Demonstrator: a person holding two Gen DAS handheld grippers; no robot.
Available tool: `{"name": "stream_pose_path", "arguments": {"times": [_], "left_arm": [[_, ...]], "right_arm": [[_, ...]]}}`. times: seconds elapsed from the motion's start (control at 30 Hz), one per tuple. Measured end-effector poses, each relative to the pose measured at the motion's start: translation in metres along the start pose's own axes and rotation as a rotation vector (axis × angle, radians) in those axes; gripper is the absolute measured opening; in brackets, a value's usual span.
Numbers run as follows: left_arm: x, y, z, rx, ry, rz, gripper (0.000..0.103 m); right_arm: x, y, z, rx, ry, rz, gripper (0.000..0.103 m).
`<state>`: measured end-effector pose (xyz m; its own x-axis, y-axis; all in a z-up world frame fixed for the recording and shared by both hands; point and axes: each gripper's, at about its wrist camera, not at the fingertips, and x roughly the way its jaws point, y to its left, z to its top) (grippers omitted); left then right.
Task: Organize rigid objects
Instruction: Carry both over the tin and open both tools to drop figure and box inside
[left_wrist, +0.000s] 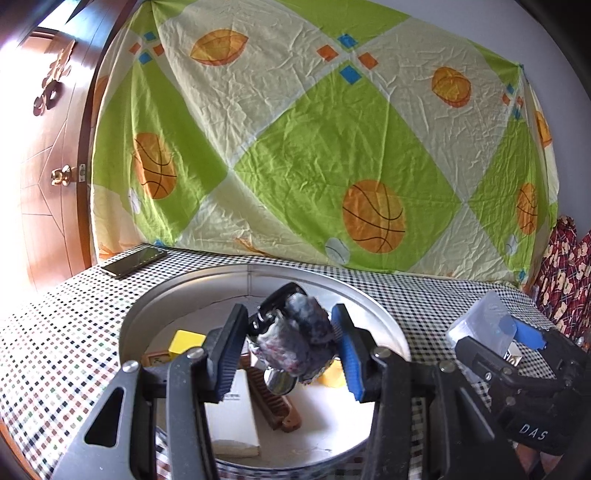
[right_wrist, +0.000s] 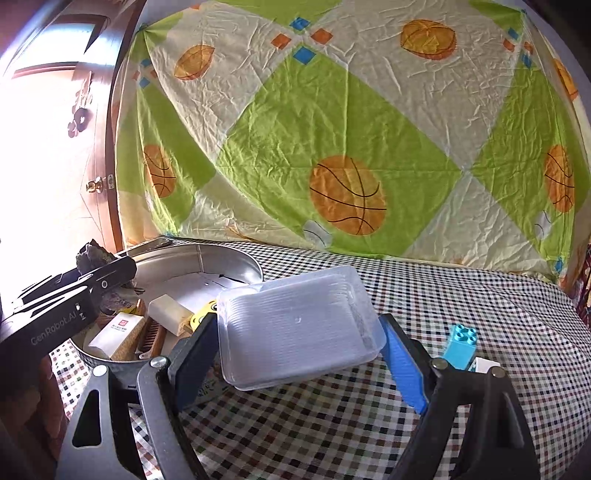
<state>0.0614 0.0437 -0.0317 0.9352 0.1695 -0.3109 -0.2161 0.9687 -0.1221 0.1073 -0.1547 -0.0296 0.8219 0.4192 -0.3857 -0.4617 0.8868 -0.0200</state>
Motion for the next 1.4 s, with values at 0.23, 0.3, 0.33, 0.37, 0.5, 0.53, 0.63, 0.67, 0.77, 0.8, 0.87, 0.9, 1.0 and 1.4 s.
{"name": "stream_pose_path", "arguments": {"times": [0.23,0.3,0.33,0.37,0.5,0.53,0.63,0.67,0.77,0.8,0.87,0.9,1.0,1.4], "left_arm": [[0.016,0.031,0.012,-0.002,0.069,0.046,0.046],[0.024,0.039,0.013,-0.009,0.101,0.046,0.046],[0.028,0.043,0.013,-0.009,0.117,0.05,0.046],[0.033,0.047,0.013,-0.01,0.137,0.051,0.047],[0.047,0.058,0.014,-0.007,0.184,0.066,0.047],[0.05,0.059,0.015,-0.001,0.192,0.068,0.047],[0.055,0.062,0.018,0.015,0.199,0.083,0.047],[0.056,0.062,0.019,0.022,0.201,0.086,0.047],[0.058,0.065,0.021,0.033,0.199,0.107,0.05],[0.058,0.066,0.022,0.032,0.196,0.12,0.058],[0.056,0.068,0.024,0.03,0.186,0.128,0.071],[0.055,0.067,0.024,0.032,0.18,0.136,0.078],[0.052,0.067,0.024,0.026,0.164,0.16,0.095],[0.043,0.042,0.024,0.052,0.14,0.157,0.102]], "right_arm": [[0.018,0.027,0.028,-0.025,0.02,0.109,0.086],[0.029,0.037,0.034,-0.045,0.04,0.133,0.086],[0.035,0.042,0.036,-0.06,0.051,0.137,0.086],[0.042,0.047,0.037,-0.074,0.066,0.139,0.086],[0.075,0.06,0.038,-0.081,0.148,0.169,0.086],[0.083,0.063,0.038,-0.081,0.166,0.174,0.086],[0.101,0.069,0.035,-0.079,0.216,0.209,0.086],[0.104,0.07,0.034,-0.077,0.224,0.219,0.086],[0.11,0.073,0.031,-0.068,0.229,0.218,0.086],[0.11,0.073,0.031,-0.064,0.228,0.224,0.086],[0.108,0.073,0.031,-0.066,0.216,0.215,0.087],[0.107,0.072,0.032,-0.064,0.206,0.211,0.088],[0.099,0.067,0.036,-0.035,0.178,0.229,0.092],[0.056,0.025,0.034,0.013,0.105,0.146,0.093]]}}
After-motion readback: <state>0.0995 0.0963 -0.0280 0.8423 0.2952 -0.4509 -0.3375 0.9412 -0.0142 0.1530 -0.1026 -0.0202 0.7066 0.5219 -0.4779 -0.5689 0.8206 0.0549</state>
